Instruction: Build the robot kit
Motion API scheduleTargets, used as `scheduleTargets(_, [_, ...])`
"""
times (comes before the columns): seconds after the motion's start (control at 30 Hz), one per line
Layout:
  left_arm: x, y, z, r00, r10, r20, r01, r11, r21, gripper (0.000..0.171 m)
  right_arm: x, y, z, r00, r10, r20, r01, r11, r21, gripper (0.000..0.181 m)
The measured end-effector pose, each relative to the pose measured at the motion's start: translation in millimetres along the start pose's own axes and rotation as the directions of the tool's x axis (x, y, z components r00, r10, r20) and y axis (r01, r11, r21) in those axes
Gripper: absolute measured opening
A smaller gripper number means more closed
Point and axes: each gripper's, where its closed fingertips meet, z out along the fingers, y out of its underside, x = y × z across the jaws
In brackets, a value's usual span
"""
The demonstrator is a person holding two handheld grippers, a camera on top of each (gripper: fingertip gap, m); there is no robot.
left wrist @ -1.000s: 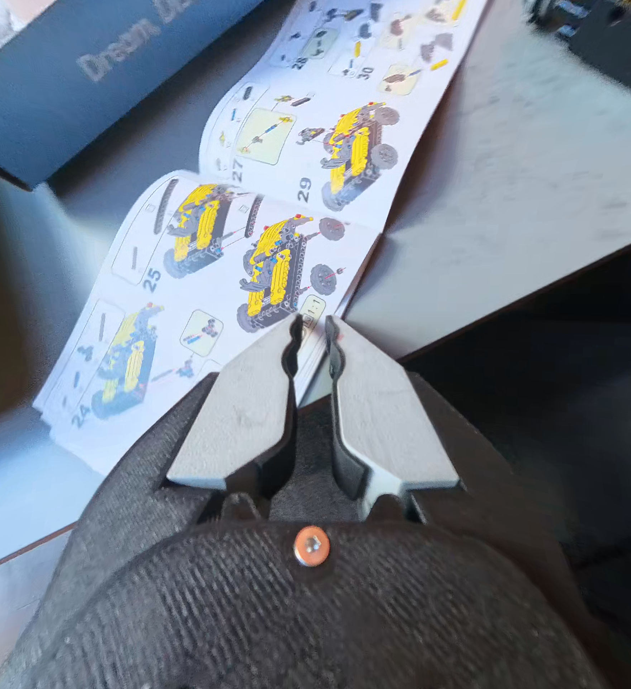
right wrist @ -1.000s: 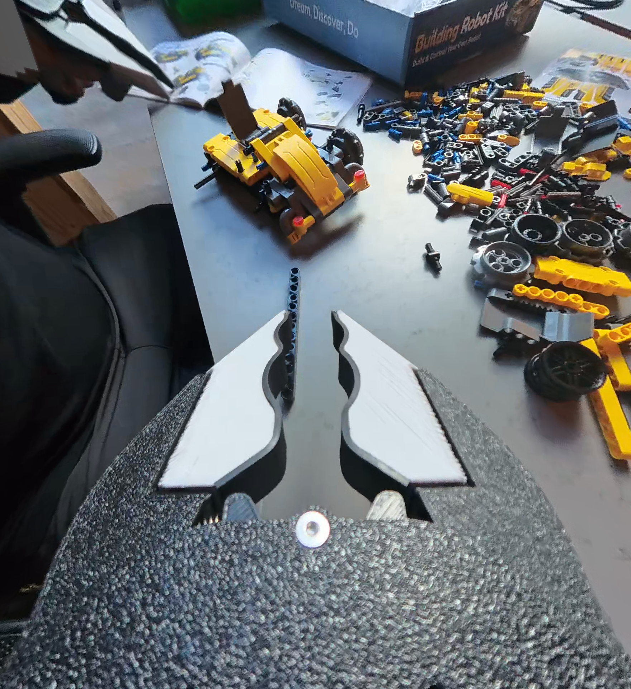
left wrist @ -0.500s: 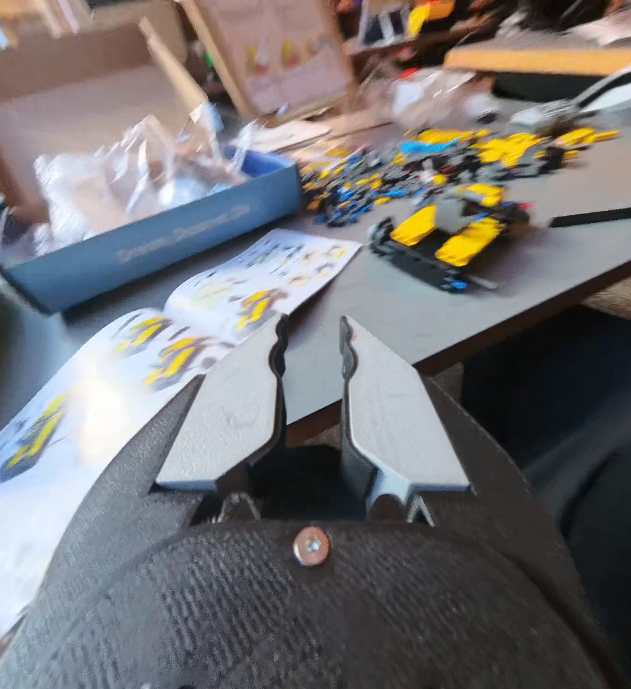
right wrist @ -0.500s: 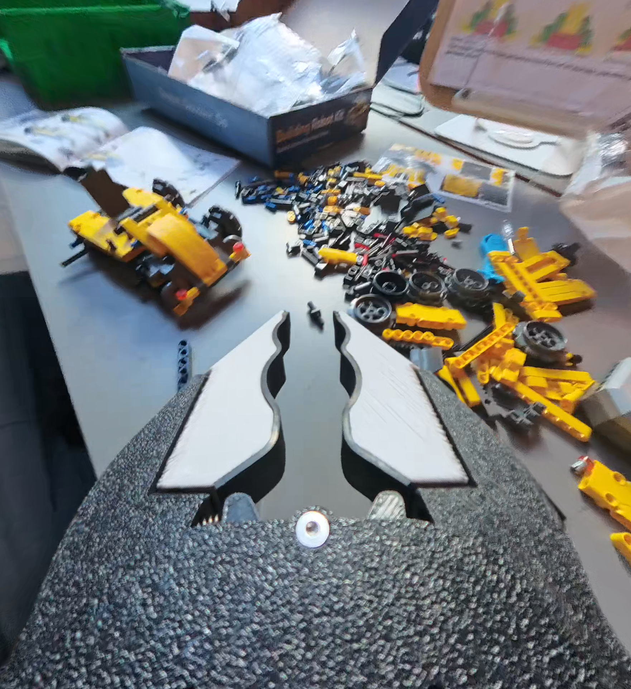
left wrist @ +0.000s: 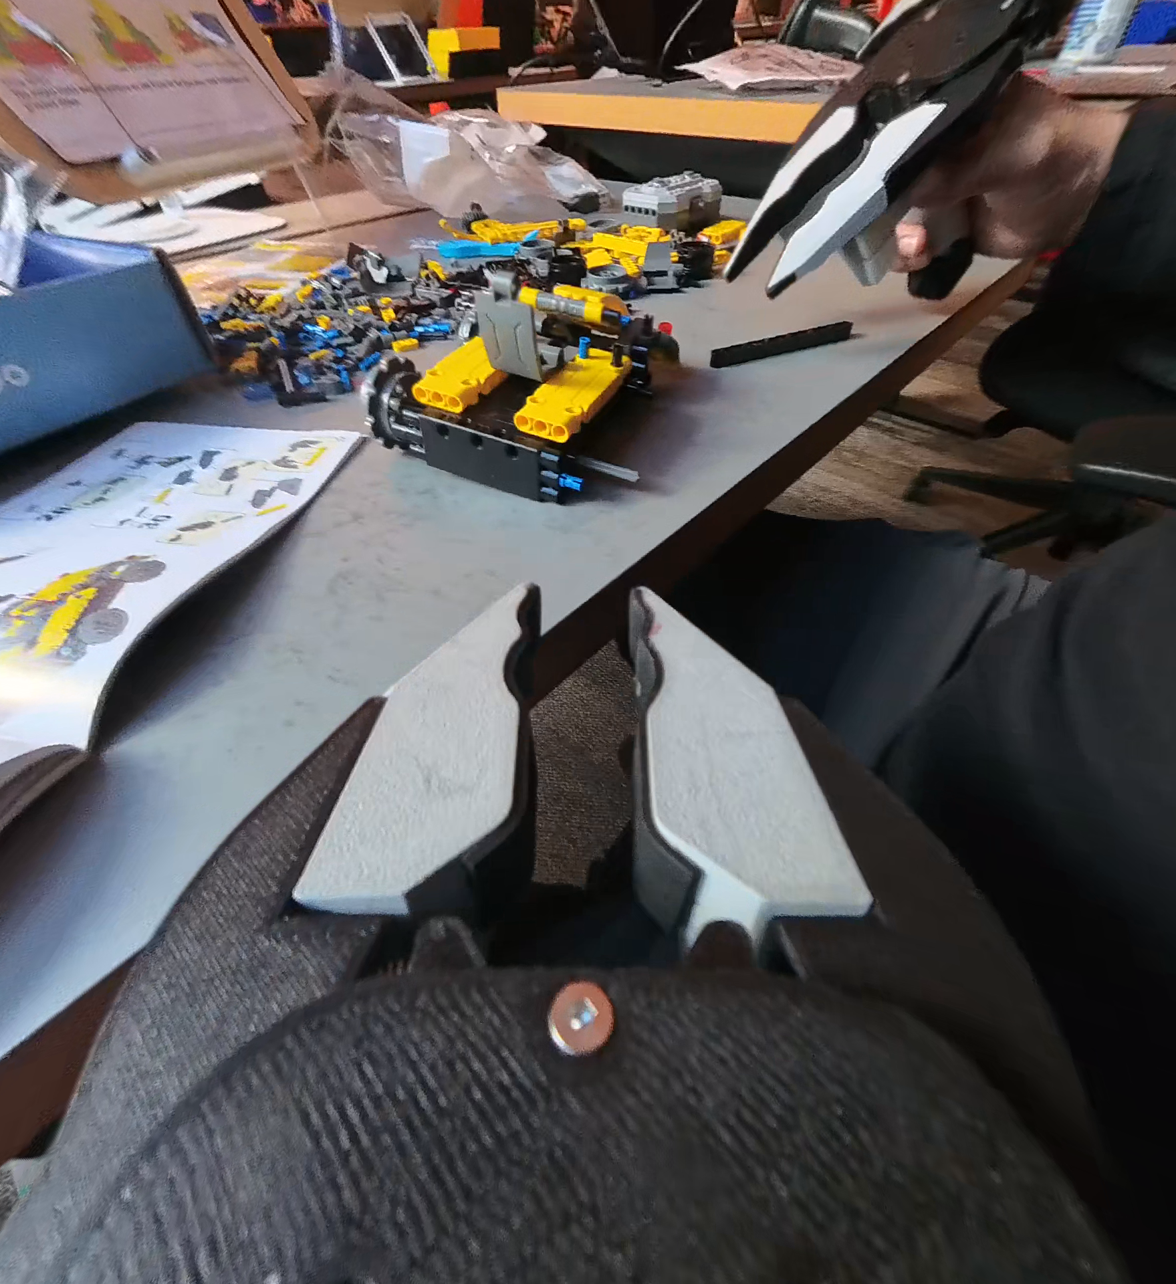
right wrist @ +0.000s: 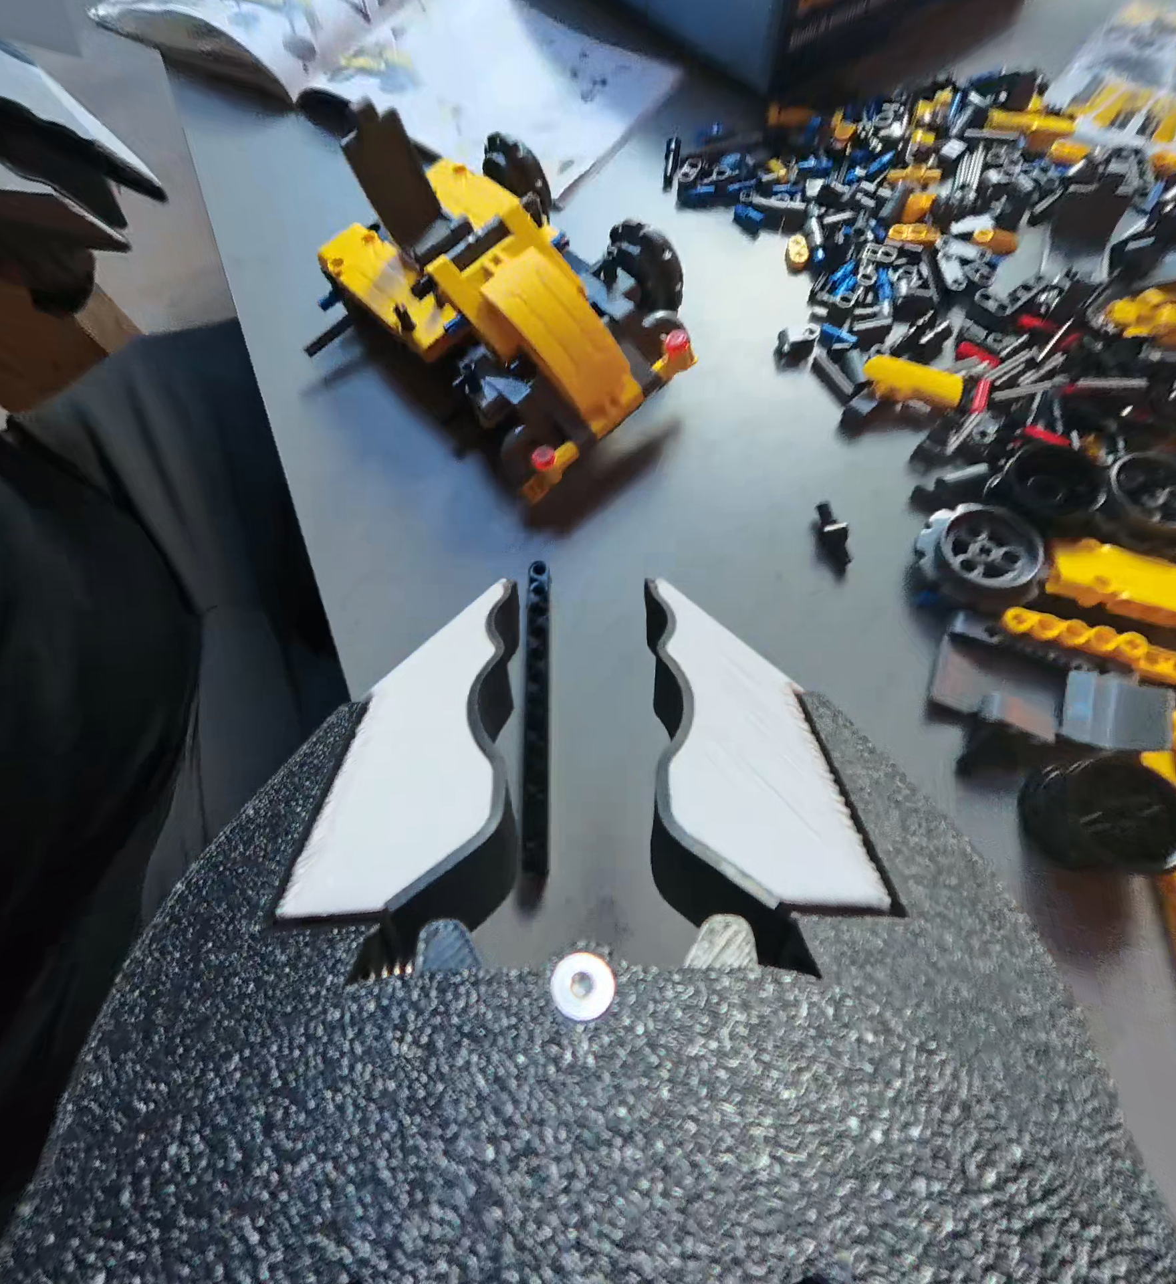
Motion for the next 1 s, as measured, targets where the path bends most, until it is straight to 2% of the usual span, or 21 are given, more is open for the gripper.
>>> scheduleTargets(0.13, [0, -2, 0, 1.000, -0.015, -0.019, 0.015, 1.000, 0.009, 0.022, -5, 2, 7, 0.999, 0.034, 0.013, -0.034, 0.999, 0.016, 0.036])
scheduleTargets(0.3, [3, 1, 0, 0.999, -0.020, -0.035, 0.019, 1.000, -0.010, 0.022, -13, 10, 16, 0.999, 0.013, 0.032, -0.012, 0.999, -0.032, 0.036])
scheduleTargets(0.5, [3, 2, -1, 1.000, -0.010, -0.030, 0.009, 1.000, -0.018, 0.021, -14, 24, 11, 1.000, 0.000, 0.016, 0.001, 0.996, -0.085, 0.035])
scheduleTargets(0.6, [3, 3, 0, 0.999, -0.019, -0.041, 0.018, 1.000, -0.021, 0.021, -12, 31, 8, 1.000, -0.011, 0.002, 0.012, 0.994, -0.110, 0.028])
scheduleTargets(1.0, [2, 1, 3, 0.997, -0.040, -0.064, 0.039, 0.999, -0.018, 0.020, -4, 36, 7, 1.000, 0.013, -0.011, -0.014, 0.992, -0.123, 0.021])
